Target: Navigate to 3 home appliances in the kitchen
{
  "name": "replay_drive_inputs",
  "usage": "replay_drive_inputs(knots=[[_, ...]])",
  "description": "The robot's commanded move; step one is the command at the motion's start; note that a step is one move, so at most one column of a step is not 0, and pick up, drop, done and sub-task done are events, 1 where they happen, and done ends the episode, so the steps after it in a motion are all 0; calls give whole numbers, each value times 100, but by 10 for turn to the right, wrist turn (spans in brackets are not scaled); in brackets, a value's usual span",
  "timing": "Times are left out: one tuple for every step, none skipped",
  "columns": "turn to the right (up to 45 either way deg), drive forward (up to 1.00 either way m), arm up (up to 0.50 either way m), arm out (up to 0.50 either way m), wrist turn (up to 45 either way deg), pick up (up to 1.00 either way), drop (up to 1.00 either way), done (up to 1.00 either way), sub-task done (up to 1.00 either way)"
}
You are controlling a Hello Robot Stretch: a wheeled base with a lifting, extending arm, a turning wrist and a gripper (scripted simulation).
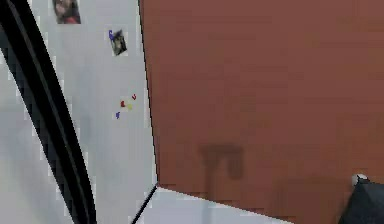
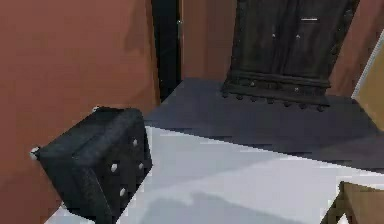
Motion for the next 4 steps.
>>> replay_drive_inputs(knots=[[450,0,0,0,0,0,0,0,0],[450,0,0,0,0,0,0,0,0],[210,0,0,0,0,0,0,0,0],[0,100,0,0,0,0,0,0,0]])
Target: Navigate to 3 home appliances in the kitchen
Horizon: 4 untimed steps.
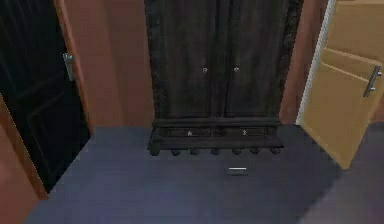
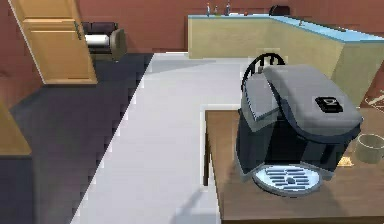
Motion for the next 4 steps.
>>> replay_drive_inputs(knots=[[270,0,0,0,0,0,0,0,0],[0,5,0,0,0,0,0,0,0],[150,0,0,0,0,0,0,0,0],[0,40,0,0,0,0,0,0,0]])
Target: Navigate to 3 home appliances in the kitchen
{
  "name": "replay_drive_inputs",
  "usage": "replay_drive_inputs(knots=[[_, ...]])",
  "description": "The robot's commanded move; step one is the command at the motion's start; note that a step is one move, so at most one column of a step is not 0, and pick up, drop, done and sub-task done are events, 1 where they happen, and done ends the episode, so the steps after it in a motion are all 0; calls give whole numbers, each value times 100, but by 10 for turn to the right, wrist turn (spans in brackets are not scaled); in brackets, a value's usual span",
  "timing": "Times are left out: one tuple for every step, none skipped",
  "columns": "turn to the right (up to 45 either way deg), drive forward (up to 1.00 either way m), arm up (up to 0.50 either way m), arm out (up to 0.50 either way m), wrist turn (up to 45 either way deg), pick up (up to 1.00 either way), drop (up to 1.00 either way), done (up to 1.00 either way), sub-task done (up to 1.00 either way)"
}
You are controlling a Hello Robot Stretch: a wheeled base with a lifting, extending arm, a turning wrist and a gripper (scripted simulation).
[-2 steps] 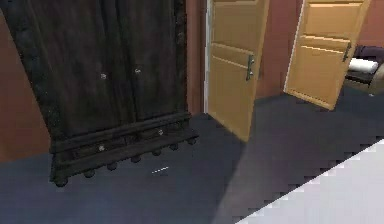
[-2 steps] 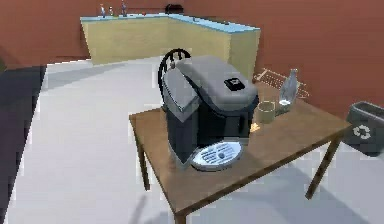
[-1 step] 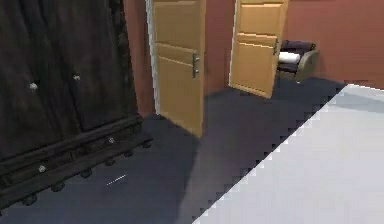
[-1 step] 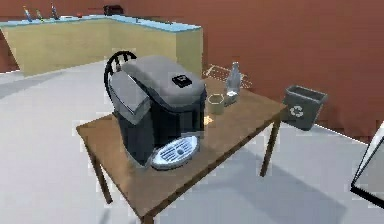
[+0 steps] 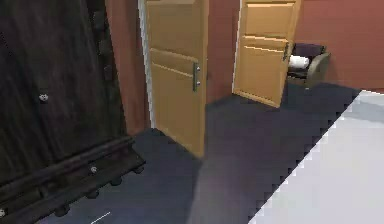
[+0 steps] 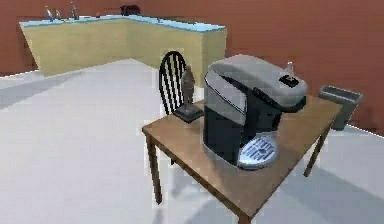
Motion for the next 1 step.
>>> replay_drive_inputs(knots=[[450,0,0,0,0,0,0,0,0]])
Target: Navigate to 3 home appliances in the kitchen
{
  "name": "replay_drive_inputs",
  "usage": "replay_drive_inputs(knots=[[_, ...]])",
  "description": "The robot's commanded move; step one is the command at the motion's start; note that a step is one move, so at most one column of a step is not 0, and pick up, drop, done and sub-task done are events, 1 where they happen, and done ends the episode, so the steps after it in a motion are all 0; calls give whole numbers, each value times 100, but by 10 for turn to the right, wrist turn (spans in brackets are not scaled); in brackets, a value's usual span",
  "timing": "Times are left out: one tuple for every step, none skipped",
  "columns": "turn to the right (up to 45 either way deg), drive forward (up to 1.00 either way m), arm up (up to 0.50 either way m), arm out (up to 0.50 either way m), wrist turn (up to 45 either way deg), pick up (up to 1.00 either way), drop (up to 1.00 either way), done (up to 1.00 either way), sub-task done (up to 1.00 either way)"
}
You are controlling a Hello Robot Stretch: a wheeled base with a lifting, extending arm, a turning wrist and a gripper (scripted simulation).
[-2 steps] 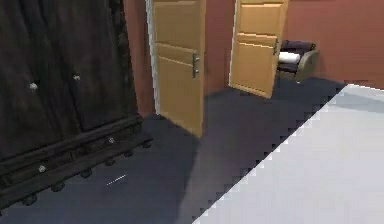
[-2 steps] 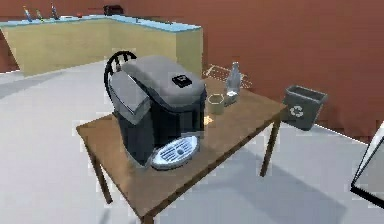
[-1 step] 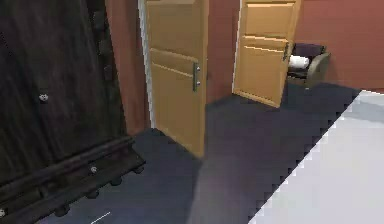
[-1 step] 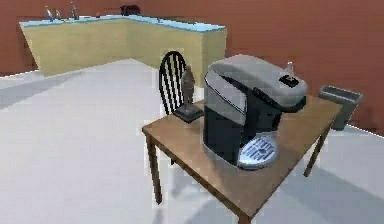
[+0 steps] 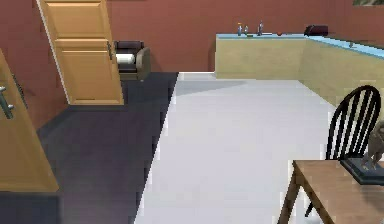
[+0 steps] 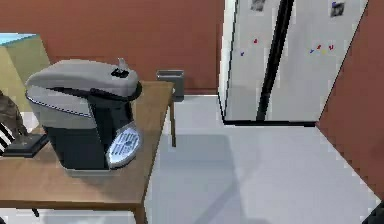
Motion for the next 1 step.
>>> replay_drive_inputs(knots=[[0,100,0,0,0,0,0,0,0]])
